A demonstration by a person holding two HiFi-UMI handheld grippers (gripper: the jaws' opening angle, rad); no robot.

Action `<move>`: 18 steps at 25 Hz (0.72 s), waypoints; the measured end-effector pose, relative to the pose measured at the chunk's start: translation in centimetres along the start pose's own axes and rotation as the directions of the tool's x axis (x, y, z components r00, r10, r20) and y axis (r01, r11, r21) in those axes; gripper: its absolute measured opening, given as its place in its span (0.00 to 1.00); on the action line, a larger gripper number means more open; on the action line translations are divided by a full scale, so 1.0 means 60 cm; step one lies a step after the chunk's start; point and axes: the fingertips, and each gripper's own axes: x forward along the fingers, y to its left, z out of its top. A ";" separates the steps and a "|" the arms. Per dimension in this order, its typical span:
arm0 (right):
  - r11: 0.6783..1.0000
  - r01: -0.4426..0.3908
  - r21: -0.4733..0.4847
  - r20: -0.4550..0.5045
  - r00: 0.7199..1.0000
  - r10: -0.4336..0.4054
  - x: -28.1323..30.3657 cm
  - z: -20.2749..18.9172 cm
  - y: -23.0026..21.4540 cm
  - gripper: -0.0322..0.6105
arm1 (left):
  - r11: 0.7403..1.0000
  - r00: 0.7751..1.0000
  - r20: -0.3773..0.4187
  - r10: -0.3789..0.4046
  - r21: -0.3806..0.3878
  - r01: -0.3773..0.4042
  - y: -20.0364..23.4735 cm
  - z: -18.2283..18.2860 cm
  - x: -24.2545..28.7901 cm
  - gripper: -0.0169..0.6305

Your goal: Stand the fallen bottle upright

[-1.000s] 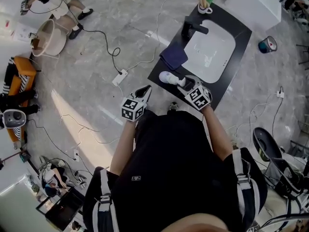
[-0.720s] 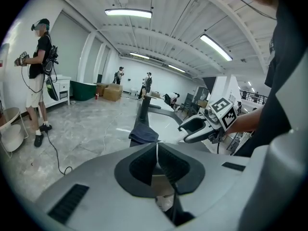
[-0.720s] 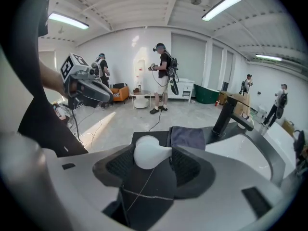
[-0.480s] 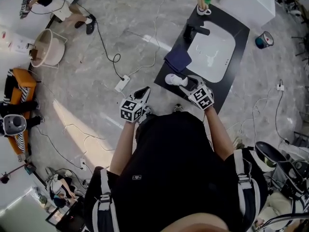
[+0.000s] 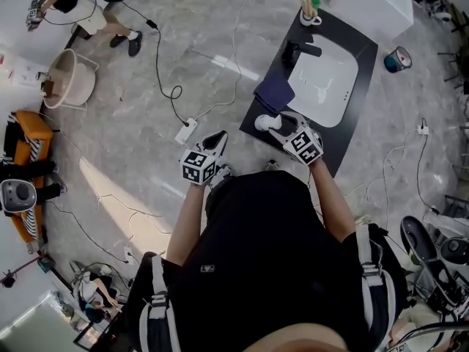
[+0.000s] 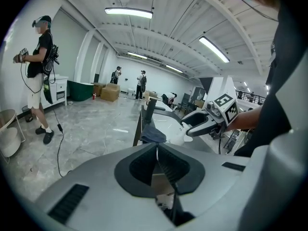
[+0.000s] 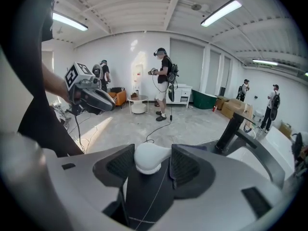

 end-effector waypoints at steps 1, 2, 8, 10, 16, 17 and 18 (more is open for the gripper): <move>1.000 -0.001 -0.003 0.002 1.000 0.001 0.003 0.004 0.000 0.51 | 1.000 1.000 -0.001 -0.001 0.000 0.001 0.001 -0.001 0.001 0.06; 1.000 -0.002 -0.006 0.004 1.000 0.002 0.007 0.008 0.000 0.51 | 1.000 1.000 -0.002 -0.002 0.000 0.002 0.004 -0.002 0.001 0.06; 0.999 -0.011 -0.034 0.011 1.000 0.011 0.033 0.036 0.013 0.51 | 1.000 1.000 0.004 0.012 -0.011 -0.012 0.033 -0.006 -0.012 0.06; 0.999 -0.015 -0.040 0.011 1.000 0.015 0.041 0.044 0.016 0.51 | 1.000 1.000 0.007 0.018 -0.019 -0.017 0.042 -0.007 -0.016 0.06; 1.000 -0.006 -0.020 0.016 1.000 0.006 0.053 0.054 0.010 0.51 | 1.000 1.000 0.009 0.012 -0.020 -0.012 0.058 -0.001 -0.016 0.06; 1.000 -0.005 -0.015 0.017 1.000 0.005 0.054 0.054 0.009 0.51 | 1.000 1.000 0.009 0.010 -0.018 -0.010 0.060 0.001 -0.015 0.06; 1.000 -0.004 -0.012 0.017 1.000 0.004 0.054 0.054 0.009 0.51 | 1.000 1.000 0.009 0.008 -0.016 -0.008 0.062 0.002 -0.014 0.06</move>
